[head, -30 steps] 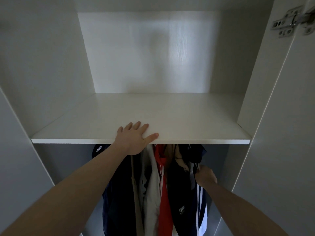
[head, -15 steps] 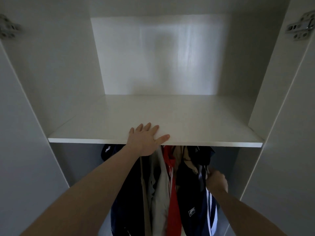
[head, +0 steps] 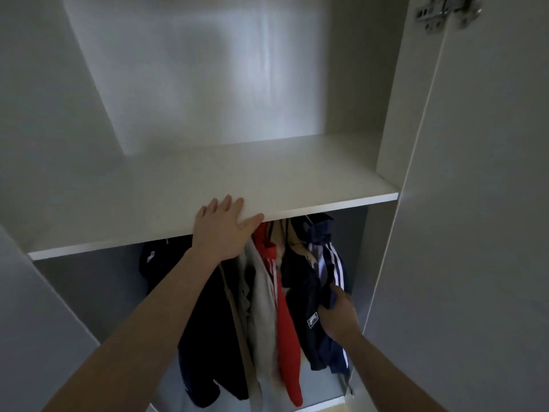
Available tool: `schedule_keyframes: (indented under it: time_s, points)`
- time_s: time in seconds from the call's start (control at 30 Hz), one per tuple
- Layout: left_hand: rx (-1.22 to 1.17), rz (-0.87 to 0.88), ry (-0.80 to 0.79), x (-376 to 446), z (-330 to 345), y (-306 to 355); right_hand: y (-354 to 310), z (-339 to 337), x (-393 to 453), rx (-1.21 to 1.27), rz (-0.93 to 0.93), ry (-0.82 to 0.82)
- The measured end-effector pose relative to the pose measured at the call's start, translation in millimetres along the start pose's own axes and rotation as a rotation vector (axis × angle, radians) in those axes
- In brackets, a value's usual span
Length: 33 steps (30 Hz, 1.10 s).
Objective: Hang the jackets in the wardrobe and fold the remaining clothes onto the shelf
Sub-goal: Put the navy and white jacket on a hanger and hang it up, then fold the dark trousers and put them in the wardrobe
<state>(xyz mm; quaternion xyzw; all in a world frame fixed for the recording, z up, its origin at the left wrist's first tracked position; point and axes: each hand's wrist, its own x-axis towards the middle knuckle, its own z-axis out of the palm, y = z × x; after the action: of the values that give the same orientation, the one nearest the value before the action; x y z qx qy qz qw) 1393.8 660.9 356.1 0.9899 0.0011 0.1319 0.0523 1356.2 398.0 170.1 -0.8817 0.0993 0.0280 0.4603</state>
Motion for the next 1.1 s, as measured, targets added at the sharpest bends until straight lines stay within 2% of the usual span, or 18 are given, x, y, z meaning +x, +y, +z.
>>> schedule_keyframes:
  time_s: [0.13,0.2,0.27,0.33,0.43,0.57,0.77,0.93,1.1]
  points:
    - [-0.047,0.112,0.149,-25,17,6,-1,-5,-49,0.034,-0.031,0.081]
    - [-0.176,0.207,0.225,-50,31,17,1,-8,-73,0.029,0.005,0.131]
    - [-0.339,0.326,0.221,-83,54,28,5,-10,-100,0.036,0.016,0.168]
    - [-0.452,0.404,0.054,-121,83,38,8,-13,-127,0.036,0.017,0.221]
    - [-0.495,0.505,-0.270,-173,123,44,22,-16,-178,0.063,0.048,0.258]
    - [-0.515,0.653,-0.526,-222,150,57,52,-29,-253,0.025,0.120,0.311]
    - [-0.465,0.841,-0.647,-294,152,104,106,-64,-381,0.077,0.266,0.474]
    - [-0.500,1.077,-0.678,-387,116,203,148,-102,-517,0.109,0.401,0.646]
    - [-0.586,1.288,-0.716,-520,69,293,197,-137,-675,0.097,0.566,0.810]
